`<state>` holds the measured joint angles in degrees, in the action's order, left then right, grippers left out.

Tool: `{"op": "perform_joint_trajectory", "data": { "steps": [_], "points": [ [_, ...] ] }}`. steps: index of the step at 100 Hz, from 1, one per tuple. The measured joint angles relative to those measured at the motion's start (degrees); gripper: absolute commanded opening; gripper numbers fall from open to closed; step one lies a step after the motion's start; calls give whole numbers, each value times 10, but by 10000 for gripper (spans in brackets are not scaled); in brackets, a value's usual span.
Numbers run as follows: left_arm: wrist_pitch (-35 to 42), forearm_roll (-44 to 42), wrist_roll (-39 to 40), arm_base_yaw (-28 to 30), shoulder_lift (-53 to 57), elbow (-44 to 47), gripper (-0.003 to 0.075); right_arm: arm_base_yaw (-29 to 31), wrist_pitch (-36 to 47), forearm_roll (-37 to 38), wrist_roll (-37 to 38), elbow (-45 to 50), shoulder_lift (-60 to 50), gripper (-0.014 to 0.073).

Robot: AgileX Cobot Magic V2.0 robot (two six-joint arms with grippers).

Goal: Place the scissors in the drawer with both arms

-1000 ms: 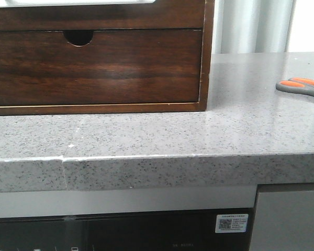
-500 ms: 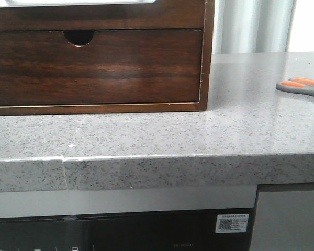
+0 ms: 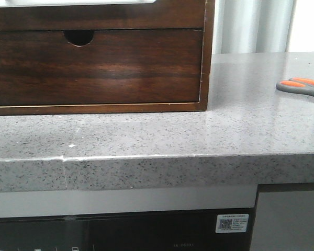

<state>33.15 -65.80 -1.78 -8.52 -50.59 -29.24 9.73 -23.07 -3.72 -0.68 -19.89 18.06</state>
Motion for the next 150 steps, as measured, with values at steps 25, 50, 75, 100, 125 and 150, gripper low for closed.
{"op": "perform_joint_trajectory", "data": {
  "steps": [25,50,75,100,125,150],
  "points": [
    [-79,0,-31,-58,-63,-35,309,0,0,0,0,0,0,-106],
    [-91,16,-39,-65,-93,-53,307,0,-5,0,0,0,0,-106],
    [-104,21,-103,-65,-132,-79,307,0,-5,0,0,0,0,-106],
    [-123,22,-123,-65,-149,-80,180,0,-5,0,0,0,0,-106],
    [-126,24,-134,-65,-149,-86,4,0,-9,0,0,0,0,-106],
    [-138,22,-136,-65,-131,-78,4,0,-11,0,0,0,0,-106]
  ]
}}
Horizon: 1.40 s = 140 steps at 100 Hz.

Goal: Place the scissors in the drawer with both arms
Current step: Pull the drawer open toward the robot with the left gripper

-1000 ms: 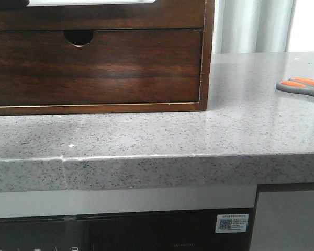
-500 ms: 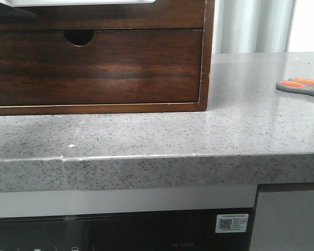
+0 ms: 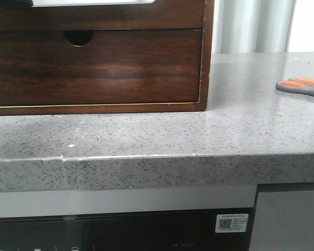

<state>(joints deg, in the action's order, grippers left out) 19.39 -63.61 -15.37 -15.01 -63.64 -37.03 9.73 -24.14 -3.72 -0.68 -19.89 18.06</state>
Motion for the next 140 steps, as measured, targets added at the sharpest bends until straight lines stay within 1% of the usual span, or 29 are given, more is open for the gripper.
{"op": "perform_joint_trajectory", "data": {
  "steps": [16,31,65,78,89,105,109,114,119,124,129,134,140],
  "points": [
    [-3,-3,1,-7,35,27,4,0,0,0,0,0,0,-106],
    [-15,-2,1,-30,77,58,4,-1,-3,0,0,0,0,-106],
    [-91,11,7,-121,185,117,4,-5,-3,0,0,0,0,-106],
    [-132,22,8,-157,218,131,4,-5,-3,0,0,0,0,-106],
    [-157,28,8,-180,242,139,4,-5,-4,-1,0,0,0,-106],
    [-175,28,8,-204,258,143,11,-5,-4,-1,0,0,0,-106],
    [-176,29,8,-206,259,143,33,-5,-4,-1,0,0,0,-106],
    [-177,29,8,-207,259,143,84,-5,-4,-1,0,0,0,-106],
    [-177,30,8,-207,259,143,157,-5,-5,-1,0,0,0,-106],
    [-169,32,10,-208,259,144,252,-5,-8,-1,0,0,0,-106],
    [-159,35,12,-211,261,145,319,-5,-12,-1,0,0,0,-105],
    [-155,36,13,-211,262,145,353,-5,-19,-1,0,0,1,-105],
    [-155,37,13,-211,262,145,358,-5,-27,-1,0,0,7,-104]
  ]
}}
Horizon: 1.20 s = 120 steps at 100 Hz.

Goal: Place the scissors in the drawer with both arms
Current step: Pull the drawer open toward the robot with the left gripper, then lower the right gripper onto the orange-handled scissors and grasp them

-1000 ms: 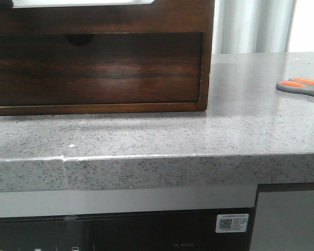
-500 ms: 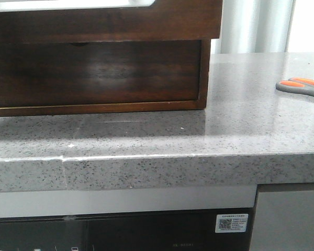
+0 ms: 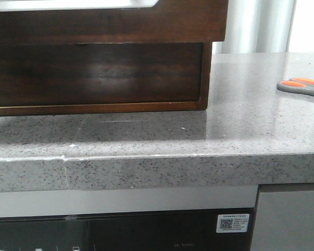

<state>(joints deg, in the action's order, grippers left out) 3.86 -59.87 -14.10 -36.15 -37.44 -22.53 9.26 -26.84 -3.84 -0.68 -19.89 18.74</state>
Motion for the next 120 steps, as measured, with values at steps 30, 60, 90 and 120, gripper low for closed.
{"op": "perform_joint_trajectory", "data": {
  "steps": [30,60,90,120],
  "points": [
    [38,106,0,0,43,1,358,-25,-32,0,-5,-58,110,141],
    [61,230,0,0,139,1,358,-26,-128,0,-7,-260,386,261],
    [61,273,1,0,179,1,358,-27,-251,0,-50,-508,648,261],
    [55,275,1,0,179,1,358,-27,-286,2,-70,-602,762,261]
  ]
}}
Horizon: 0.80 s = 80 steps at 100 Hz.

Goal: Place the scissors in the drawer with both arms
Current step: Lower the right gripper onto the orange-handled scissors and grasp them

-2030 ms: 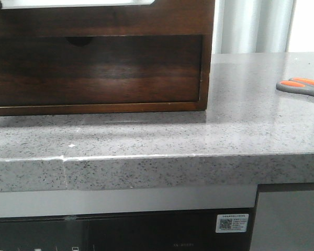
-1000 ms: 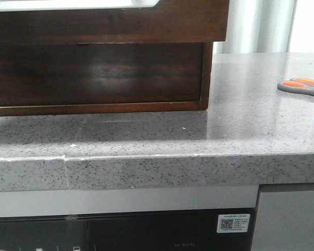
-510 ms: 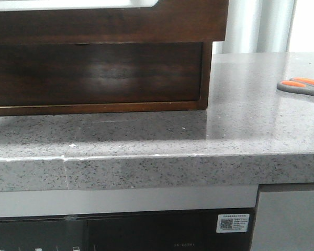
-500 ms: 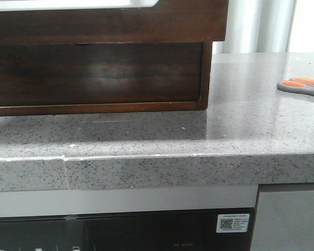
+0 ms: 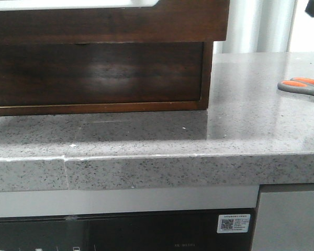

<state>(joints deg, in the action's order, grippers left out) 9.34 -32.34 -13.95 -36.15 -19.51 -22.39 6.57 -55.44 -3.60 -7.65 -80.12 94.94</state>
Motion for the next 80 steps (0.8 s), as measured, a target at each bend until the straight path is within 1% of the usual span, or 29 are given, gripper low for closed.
{"op": "perform_joint_trajectory", "data": {
  "steps": [31,59,64,69,74,76,77,80],
  "points": [
    [-3,1,0,0,0,0,358,0,2,2,-6,-3,61,261],
    [-5,1,1,0,0,0,358,0,2,4,-6,-6,88,253],
    [-6,1,1,0,0,0,358,0,2,4,-6,-7,88,216],
    [-6,1,1,0,0,0,358,0,2,5,-6,-7,88,142],
    [-6,1,1,0,0,0,358,0,2,6,-7,-7,88,26],
    [-7,1,1,0,0,0,358,0,3,6,-7,-7,88,-4],
    [-7,1,1,0,0,0,358,0,3,6,-7,-7,88,-35],
    [-7,1,1,0,0,0,358,0,3,7,-7,-7,88,-92]
  ]
}}
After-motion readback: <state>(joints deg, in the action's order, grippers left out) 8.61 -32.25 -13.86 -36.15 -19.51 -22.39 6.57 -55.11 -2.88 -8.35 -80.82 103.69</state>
